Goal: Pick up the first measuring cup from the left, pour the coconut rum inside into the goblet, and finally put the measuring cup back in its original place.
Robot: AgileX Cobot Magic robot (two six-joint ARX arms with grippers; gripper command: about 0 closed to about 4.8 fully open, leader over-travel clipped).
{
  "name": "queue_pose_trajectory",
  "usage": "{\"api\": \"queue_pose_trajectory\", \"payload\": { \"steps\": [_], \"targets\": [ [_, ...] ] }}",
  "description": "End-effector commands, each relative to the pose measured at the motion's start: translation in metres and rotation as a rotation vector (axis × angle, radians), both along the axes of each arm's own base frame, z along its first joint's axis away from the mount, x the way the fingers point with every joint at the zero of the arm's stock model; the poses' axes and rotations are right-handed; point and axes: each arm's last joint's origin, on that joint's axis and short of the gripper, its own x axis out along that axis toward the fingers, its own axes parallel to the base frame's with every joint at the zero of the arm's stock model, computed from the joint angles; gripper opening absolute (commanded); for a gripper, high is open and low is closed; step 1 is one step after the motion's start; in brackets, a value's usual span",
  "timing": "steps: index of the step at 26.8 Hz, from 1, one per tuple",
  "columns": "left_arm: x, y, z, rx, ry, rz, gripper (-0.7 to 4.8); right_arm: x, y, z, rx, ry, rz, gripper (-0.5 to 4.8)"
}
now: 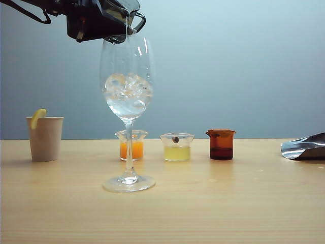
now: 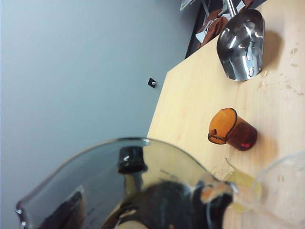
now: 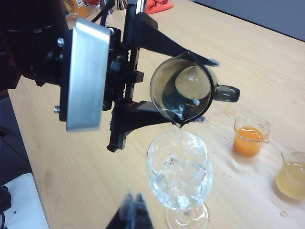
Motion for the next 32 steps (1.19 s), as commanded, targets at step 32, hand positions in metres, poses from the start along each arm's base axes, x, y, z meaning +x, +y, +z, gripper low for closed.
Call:
{"api": "queue_pose_trajectory", "payload": {
  "steps": [32],
  "targets": [
    [-0.0002,0.0011,0.0016,0.155,-0.197,0.016,1.74,0.0001,0.0002,0.0066,0.016,-0.075,0.019,-0.09]
  ]
}}
